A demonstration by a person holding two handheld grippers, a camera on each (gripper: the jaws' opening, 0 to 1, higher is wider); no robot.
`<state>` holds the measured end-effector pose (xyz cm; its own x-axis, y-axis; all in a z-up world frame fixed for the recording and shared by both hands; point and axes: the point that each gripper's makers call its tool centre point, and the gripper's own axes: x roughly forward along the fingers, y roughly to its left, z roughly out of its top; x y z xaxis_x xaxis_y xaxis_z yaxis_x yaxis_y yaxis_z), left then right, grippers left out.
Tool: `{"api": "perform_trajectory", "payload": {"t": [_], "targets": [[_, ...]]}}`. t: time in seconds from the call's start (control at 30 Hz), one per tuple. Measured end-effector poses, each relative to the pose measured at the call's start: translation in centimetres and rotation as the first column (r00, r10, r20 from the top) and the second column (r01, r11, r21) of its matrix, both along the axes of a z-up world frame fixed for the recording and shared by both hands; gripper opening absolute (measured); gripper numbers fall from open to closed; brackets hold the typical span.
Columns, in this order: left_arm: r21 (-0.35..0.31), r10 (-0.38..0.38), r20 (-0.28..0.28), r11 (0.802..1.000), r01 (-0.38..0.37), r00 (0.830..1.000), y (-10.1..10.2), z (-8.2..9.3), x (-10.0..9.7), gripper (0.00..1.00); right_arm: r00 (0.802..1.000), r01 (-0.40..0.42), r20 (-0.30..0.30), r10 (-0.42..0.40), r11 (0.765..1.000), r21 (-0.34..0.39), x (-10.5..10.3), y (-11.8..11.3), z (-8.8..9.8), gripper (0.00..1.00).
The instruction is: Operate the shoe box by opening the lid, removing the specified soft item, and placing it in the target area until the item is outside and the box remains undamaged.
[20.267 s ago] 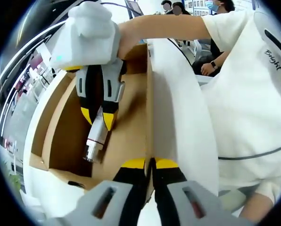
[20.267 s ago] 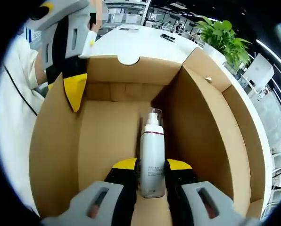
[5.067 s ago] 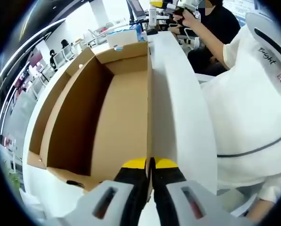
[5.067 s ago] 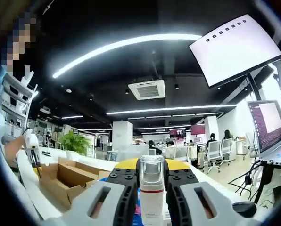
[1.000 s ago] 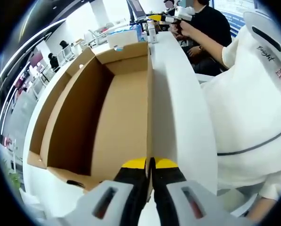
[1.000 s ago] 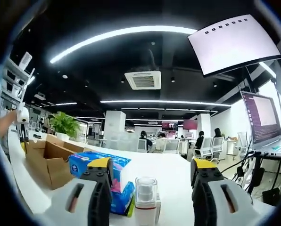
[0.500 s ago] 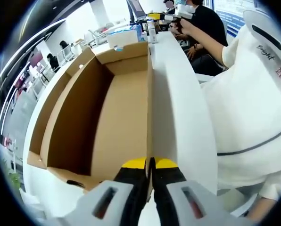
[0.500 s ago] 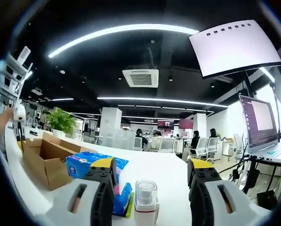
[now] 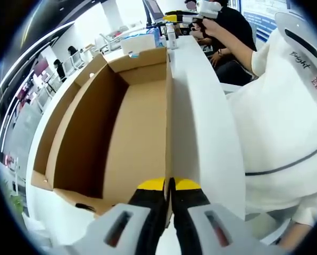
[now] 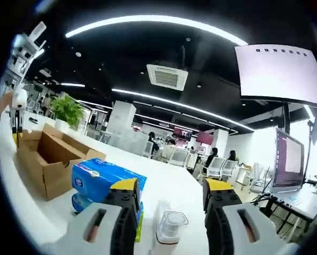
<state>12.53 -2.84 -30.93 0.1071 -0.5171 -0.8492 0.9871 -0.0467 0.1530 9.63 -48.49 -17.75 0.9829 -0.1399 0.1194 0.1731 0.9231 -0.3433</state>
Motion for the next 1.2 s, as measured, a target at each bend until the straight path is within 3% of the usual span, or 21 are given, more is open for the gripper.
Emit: {"api": "perform_trajectory", "payload": {"t": [0.23, 0.37, 0.73, 0.77, 0.83, 0.93, 1.13, 1.2], "targets": [[-0.002, -0.001, 0.001, 1.0, 0.001, 1.0, 0.0, 0.0, 0.0, 0.03, 0.999, -0.045, 0.013, 0.045, 0.999, 0.019, 0.5, 1.2, 0.1, 0.51], [-0.002, -0.002, 0.001, 1.0, 0.002, 1.0, 0.0, 0.0, 0.0, 0.03, 0.997, -0.076, 0.038, 0.073, 0.995, 0.067, 0.4, 1.6, 0.6, 0.55], [-0.002, -0.002, 0.004, 1.0, 0.002, 1.0, -0.1, 0.0, 0.0, 0.03, 0.997, -0.08, 0.03, 0.076, 0.986, 0.145, 0.9, 2.6, 1.0, 0.47], [-0.003, -0.003, 0.005, 1.0, 0.003, 1.0, -0.1, 0.0, 0.0, 0.03, 0.996, -0.091, 0.025, 0.088, 0.986, 0.143, 1.1, 2.8, 1.0, 0.46], [-0.003, -0.004, 0.005, 1.0, 0.004, 1.0, -0.1, 0.0, 0.0, 0.03, 0.997, -0.075, -0.011, 0.076, 0.995, 0.066, 1.5, 3.1, 0.7, 0.42], [-0.003, -0.004, 0.004, 1.0, 0.004, 1.0, -0.1, 0.0, 0.0, 0.03, 0.994, -0.112, 0.018, 0.112, 0.993, 0.036, 1.7, 4.3, 1.2, 0.48], [-0.006, -0.004, 0.007, 1.0, 0.004, 1.0, 0.0, 0.0, 0.1, 0.03, 0.988, -0.153, 0.024, 0.151, 0.986, 0.063, 2.1, 5.8, 1.5, 0.46], [-0.007, -0.005, 0.008, 1.0, 0.005, 1.0, 0.0, 0.0, 0.1, 0.03, 0.986, -0.167, 0.035, 0.164, 0.982, 0.09, 2.2, 6.0, 1.6, 0.51]]}}
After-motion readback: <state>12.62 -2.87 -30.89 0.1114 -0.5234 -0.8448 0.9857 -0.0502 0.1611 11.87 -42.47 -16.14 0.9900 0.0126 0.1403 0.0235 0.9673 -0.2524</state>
